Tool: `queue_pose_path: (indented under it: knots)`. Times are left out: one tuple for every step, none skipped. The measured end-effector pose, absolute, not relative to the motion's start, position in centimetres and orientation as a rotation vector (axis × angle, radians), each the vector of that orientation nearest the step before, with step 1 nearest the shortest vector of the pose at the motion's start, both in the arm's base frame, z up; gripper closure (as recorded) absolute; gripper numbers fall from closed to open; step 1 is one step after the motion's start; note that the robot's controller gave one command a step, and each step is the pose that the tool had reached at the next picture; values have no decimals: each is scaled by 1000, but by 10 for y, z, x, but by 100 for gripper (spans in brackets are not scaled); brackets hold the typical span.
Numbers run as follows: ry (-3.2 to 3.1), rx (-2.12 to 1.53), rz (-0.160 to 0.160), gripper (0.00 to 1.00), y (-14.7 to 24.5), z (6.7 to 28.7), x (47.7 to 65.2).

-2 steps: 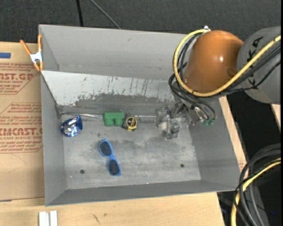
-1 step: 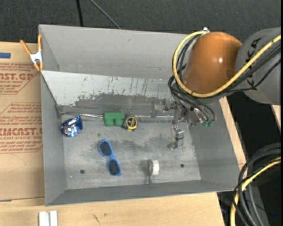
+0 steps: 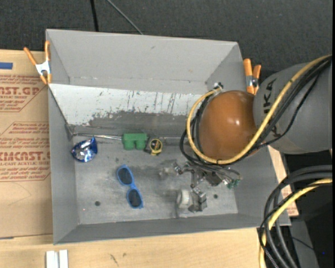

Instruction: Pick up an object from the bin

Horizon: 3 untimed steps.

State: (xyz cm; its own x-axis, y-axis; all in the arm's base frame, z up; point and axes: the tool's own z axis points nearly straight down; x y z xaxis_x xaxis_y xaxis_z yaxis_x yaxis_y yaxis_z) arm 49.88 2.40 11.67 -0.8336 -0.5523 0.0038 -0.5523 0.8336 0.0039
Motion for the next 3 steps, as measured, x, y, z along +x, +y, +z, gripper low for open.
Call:
queue_pose_path:
  knots:
    - [-2844, 1331, -2, 0, -10, 68, 507]
    - [-2846, 1332, -2, 100, -9, 69, 508]
    - [-2818, 1404, 4, 100, -14, 198, 486]
